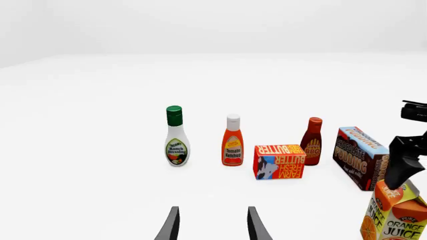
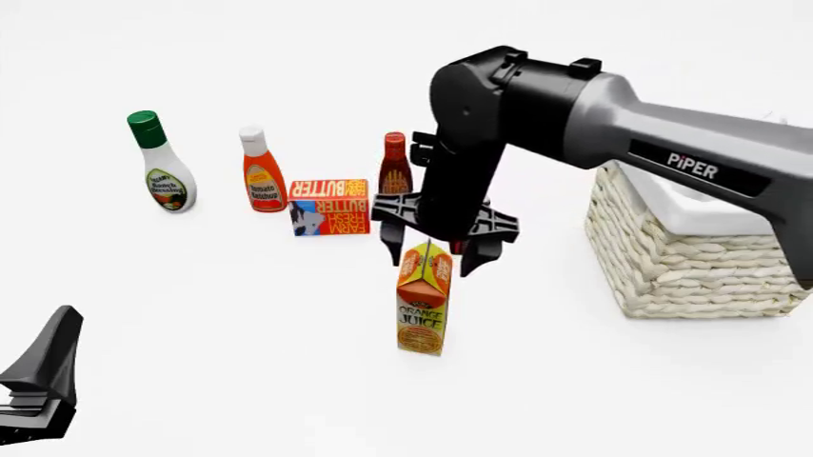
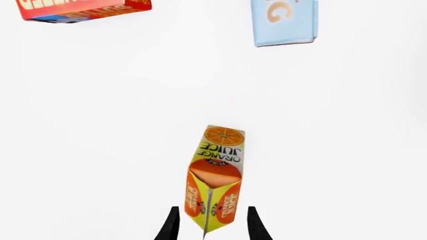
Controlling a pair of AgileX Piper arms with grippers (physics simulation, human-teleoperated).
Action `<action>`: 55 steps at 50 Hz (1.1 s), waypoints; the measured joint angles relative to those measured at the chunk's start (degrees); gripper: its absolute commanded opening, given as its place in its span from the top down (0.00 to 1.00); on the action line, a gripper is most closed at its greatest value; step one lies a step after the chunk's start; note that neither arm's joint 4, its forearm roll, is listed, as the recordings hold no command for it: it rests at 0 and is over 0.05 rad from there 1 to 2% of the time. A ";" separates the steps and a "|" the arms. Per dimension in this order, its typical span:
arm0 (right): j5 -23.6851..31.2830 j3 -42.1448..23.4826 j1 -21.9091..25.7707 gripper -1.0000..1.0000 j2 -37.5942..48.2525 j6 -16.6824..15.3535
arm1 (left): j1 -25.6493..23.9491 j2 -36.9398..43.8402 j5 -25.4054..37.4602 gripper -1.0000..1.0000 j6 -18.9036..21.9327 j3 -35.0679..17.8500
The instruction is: Pick the orange juice and place it in the basket.
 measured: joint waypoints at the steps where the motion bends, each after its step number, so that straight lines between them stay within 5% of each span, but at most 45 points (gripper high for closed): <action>1: 0.00 -0.08 0.06 0.00 0.06 0.01 | 0.00 0.00 0.00 0.00 0.00 0.00; 55: 0.00 -0.64 0.21 0.00 2.46 -0.72 | 0.00 0.00 0.00 0.00 0.00 0.00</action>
